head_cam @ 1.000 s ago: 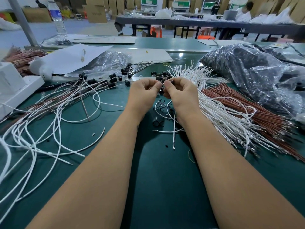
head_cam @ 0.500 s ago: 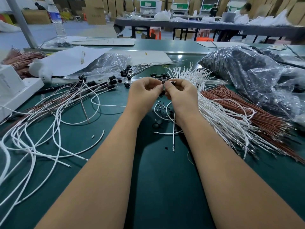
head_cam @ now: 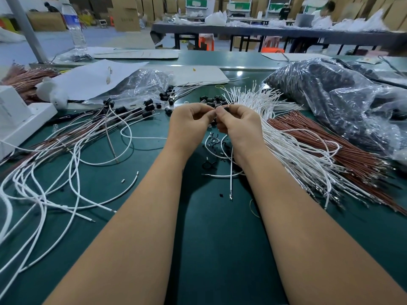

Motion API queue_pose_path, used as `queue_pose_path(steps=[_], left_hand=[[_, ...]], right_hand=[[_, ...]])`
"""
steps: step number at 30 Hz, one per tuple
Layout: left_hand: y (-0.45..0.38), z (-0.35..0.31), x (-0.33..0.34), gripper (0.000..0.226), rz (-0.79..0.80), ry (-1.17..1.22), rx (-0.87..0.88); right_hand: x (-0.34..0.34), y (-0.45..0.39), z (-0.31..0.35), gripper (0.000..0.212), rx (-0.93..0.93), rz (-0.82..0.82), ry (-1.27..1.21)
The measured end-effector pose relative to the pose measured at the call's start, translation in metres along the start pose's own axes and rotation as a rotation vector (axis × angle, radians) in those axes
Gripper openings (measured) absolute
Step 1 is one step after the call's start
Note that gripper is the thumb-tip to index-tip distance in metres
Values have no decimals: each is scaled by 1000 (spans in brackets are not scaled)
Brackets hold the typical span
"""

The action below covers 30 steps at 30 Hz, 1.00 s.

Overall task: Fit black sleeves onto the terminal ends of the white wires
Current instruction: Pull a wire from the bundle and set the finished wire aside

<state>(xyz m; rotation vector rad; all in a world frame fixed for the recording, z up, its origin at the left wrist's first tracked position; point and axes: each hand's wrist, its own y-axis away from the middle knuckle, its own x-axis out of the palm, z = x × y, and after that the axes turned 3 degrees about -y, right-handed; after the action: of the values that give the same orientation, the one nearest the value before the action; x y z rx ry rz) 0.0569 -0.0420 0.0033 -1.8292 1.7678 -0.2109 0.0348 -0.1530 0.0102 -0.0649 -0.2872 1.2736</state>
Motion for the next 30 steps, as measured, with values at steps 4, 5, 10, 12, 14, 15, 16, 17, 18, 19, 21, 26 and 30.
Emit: queue_pose_path(steps=[4,5,10,12,14,15,16,17,18,19,21,26,30], left_hand=[[0,0,0,10,3,0,8],[0,0,0,9,1,-7,9],[0,0,-3,8,2,-26,15],[-1,0,-4,7,2,-30,18],[-1,0,-4,7,4,-44,19],[-1,0,-5,8,8,-49,18],[0,0,-5,8,14,-53,20],[0,0,-6,8,22,-60,26],[1,0,-6,9,30,-71,36],[1,0,-7,10,37,-82,47],[1,-1,-8,11,41,-97,58],[1,1,-11,9,35,-100,44],[1,4,-13,7,23,-94,13]], right_hand=[[-1,-1,0,9,-2,-12,5],[-1,-1,0,8,-3,-18,8],[-2,-2,1,9,-19,-33,33],[-2,-2,1,9,-28,-33,47],[-2,-2,0,9,-39,-35,62],[-2,-2,0,10,-47,-37,78],[-2,-2,-1,12,-59,-41,104],[-2,-2,-2,15,-72,-46,138],[-3,-3,-2,18,-82,-51,173],[-3,-3,-2,20,-89,-54,202],[-4,-3,-2,22,-102,-53,227],[-4,-2,-1,22,-142,-76,234],[-5,-1,1,21,-148,-98,190]])
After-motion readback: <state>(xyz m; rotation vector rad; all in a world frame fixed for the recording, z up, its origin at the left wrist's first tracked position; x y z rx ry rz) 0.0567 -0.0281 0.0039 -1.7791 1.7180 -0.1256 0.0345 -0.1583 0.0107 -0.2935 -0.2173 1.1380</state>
